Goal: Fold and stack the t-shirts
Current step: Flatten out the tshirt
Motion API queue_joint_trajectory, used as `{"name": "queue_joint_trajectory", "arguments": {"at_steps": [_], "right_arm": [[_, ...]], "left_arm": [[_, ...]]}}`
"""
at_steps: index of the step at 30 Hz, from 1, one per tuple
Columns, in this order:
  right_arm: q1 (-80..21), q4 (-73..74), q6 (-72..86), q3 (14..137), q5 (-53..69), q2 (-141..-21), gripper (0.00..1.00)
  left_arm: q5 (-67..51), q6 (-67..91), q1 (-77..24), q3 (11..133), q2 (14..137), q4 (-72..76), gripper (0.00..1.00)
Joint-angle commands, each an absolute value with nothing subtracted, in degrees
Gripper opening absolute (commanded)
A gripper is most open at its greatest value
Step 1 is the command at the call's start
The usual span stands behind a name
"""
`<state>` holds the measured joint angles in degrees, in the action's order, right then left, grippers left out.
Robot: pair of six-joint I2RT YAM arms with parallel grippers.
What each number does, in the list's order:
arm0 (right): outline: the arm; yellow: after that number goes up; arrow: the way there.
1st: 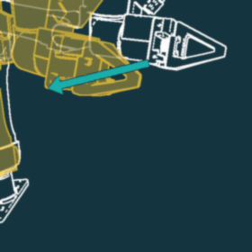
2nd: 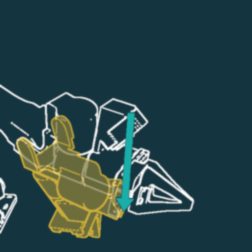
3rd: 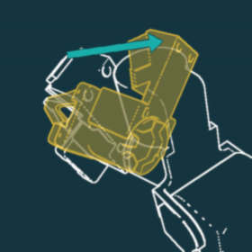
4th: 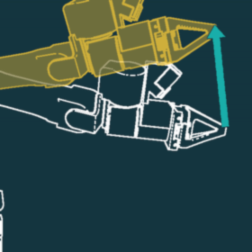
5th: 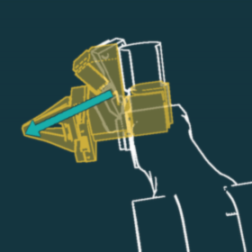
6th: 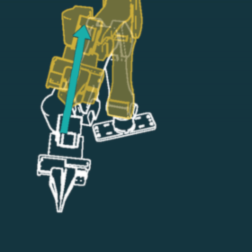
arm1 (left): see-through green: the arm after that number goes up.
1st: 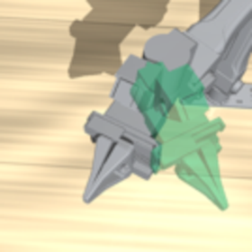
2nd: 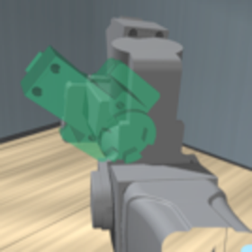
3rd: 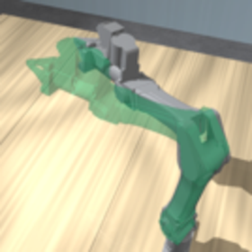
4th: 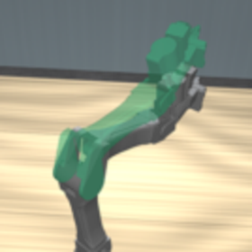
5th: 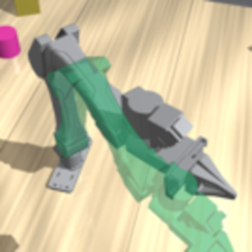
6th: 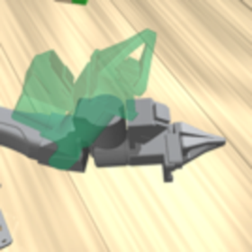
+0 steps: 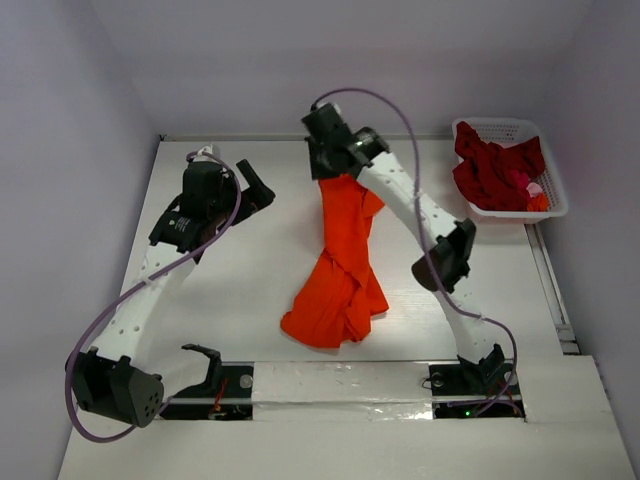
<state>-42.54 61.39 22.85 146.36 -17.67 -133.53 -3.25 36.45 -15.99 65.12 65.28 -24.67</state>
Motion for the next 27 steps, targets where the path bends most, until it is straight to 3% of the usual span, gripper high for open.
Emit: {"name": "queue_joint_trajectory", "arguments": {"at_steps": [1,18,27], "right_arm": [[-41.75,62.05,20.83,150.91,-12.23,-122.97,0.00],[-35.61,55.03,23.64,154.51,6.57,-106.62,0.00],[-34.19,54.49,24.34,154.60,8.44,-104.50,0.00]], "left_arm": [[-3.51,37.35,-15.64,62.85,63.02,-22.41,0.99],[-9.58,36.83,-19.78,48.70,60.47,-20.83,0.99],[-17.48,33.93,-26.53,43.95,59.59,-23.73,0.99]]}}
